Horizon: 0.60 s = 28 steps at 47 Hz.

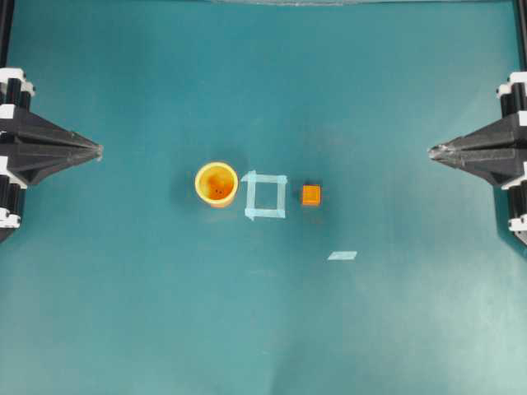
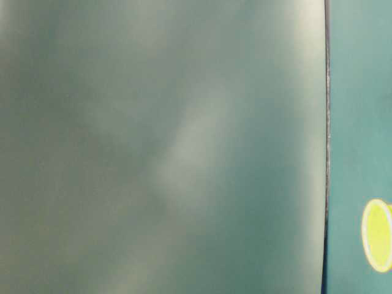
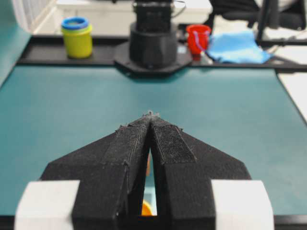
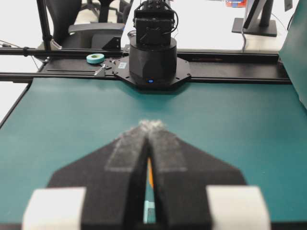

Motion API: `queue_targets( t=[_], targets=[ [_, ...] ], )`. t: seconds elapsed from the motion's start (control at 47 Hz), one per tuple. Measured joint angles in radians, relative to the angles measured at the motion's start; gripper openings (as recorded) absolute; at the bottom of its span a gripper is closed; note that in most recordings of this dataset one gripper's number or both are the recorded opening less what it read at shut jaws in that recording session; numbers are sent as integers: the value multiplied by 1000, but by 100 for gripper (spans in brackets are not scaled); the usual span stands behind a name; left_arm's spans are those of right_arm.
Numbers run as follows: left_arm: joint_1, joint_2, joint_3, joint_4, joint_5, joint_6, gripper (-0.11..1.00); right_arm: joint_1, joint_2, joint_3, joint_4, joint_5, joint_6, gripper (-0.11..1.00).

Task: Move the block to the left with right arm.
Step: 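Reach the right gripper left over the small orange cube and close on it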

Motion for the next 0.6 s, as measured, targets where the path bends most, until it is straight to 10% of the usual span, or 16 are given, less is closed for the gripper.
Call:
queue_targets(
  t=[0.595],
  targets=[
    [0, -183, -41, 5, 397, -26, 0, -23, 236, -141, 2, 265, 25, 0]
  ],
)
